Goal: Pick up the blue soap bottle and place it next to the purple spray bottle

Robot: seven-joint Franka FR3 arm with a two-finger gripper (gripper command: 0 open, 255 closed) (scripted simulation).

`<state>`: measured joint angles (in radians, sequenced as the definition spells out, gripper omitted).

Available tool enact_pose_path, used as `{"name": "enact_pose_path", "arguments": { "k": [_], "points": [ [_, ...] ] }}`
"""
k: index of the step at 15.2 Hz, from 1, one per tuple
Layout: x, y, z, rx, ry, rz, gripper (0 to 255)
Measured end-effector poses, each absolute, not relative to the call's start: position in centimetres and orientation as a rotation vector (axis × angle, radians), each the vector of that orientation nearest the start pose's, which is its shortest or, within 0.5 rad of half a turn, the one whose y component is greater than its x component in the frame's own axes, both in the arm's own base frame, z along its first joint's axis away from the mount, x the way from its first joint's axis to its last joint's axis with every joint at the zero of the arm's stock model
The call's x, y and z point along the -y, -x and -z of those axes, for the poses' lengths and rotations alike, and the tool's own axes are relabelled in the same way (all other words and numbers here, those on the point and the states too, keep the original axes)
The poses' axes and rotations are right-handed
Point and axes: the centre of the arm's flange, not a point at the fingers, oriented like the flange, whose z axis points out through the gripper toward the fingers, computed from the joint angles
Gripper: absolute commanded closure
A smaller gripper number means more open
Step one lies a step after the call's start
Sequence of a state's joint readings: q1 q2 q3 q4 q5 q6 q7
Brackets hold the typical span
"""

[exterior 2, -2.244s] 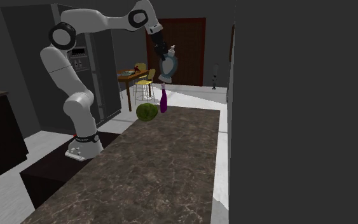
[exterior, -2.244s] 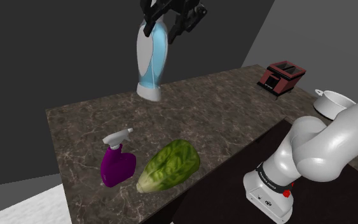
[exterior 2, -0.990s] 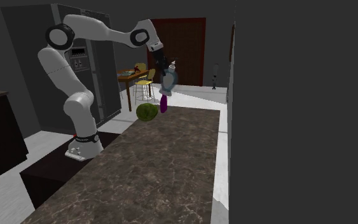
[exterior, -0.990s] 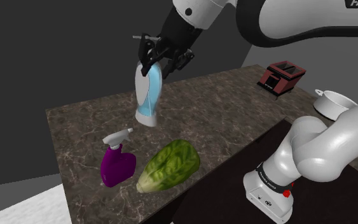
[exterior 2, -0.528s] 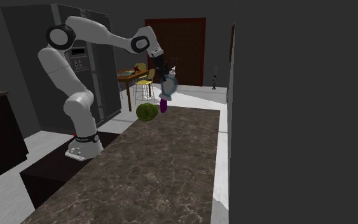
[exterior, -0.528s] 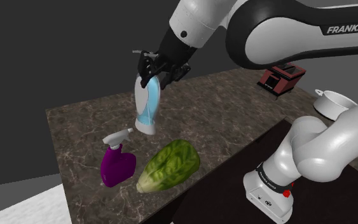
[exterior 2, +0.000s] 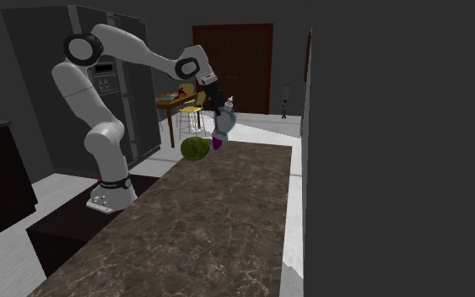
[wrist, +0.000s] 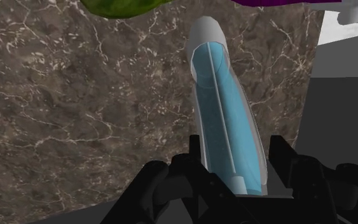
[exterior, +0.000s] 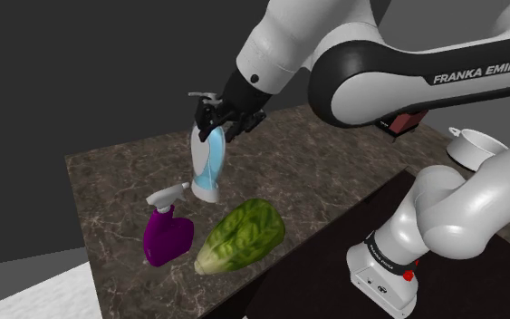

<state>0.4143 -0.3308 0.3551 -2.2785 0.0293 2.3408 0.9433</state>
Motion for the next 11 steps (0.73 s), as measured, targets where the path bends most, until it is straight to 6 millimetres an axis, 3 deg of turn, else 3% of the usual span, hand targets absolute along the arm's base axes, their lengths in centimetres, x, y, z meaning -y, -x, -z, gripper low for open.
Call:
{"name": "enact_pose_path", "arguments": {
  "k": [11],
  "points": [
    [-34.8, -34.1, -45.8, -0.269, 2.871, 0.457, 255]
  ]
}}
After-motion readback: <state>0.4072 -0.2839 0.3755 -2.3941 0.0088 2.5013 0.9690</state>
